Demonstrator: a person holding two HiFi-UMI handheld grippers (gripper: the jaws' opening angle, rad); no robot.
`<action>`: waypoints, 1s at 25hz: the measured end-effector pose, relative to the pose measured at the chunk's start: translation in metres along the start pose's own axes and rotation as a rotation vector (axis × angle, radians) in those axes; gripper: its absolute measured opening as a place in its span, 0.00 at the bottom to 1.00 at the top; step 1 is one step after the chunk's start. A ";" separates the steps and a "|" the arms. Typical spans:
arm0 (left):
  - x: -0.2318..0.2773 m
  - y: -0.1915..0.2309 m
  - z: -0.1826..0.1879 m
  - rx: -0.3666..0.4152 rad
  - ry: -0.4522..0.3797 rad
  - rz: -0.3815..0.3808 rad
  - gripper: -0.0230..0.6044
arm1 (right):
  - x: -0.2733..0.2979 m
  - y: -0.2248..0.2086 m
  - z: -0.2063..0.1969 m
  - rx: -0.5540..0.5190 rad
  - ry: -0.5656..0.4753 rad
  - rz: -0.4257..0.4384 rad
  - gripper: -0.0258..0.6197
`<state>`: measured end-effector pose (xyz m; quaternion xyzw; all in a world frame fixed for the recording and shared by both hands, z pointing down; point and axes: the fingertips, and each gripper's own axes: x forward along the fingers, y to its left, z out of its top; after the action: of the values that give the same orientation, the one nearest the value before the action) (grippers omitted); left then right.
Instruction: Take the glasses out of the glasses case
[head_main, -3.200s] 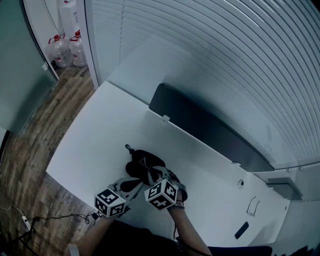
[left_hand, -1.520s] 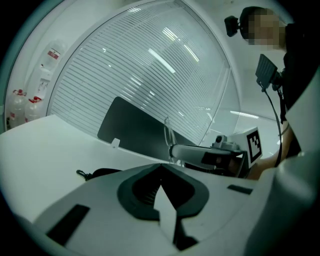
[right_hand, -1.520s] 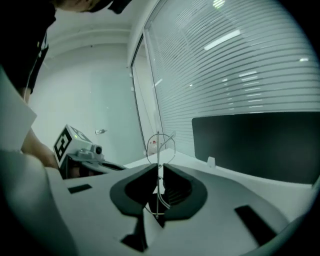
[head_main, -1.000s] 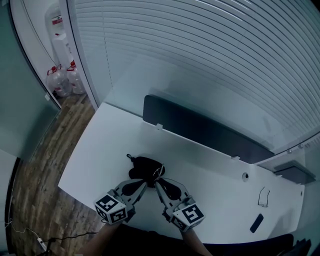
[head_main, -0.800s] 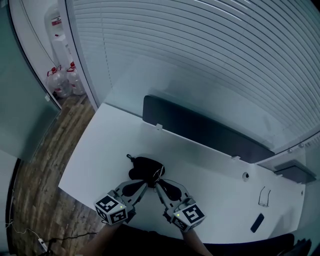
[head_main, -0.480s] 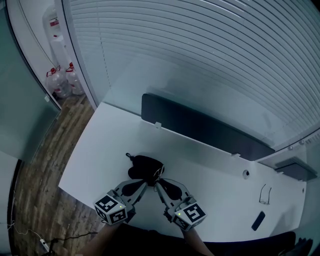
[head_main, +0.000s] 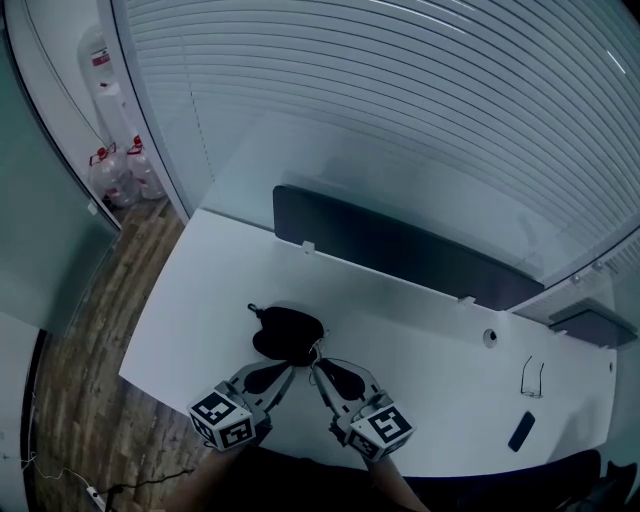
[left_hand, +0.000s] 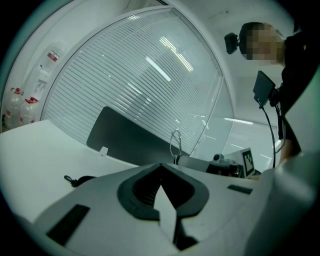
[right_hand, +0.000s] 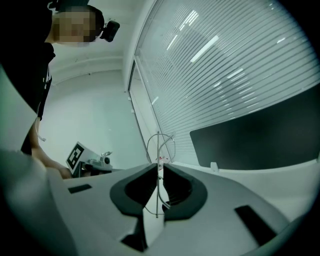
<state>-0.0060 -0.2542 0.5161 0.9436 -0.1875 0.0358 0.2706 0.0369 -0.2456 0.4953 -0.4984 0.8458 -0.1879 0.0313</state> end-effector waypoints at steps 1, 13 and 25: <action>-0.002 -0.002 0.000 0.002 0.000 0.002 0.04 | -0.002 0.001 -0.002 -0.002 0.001 0.002 0.11; -0.023 -0.043 -0.018 0.003 -0.037 0.075 0.04 | -0.037 0.020 -0.006 0.008 0.010 0.061 0.11; -0.040 -0.110 -0.049 0.022 -0.089 0.121 0.04 | -0.097 0.034 -0.027 0.034 0.016 0.092 0.11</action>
<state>-0.0008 -0.1293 0.4961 0.9342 -0.2555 0.0120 0.2489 0.0507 -0.1398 0.4953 -0.4571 0.8646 -0.2044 0.0417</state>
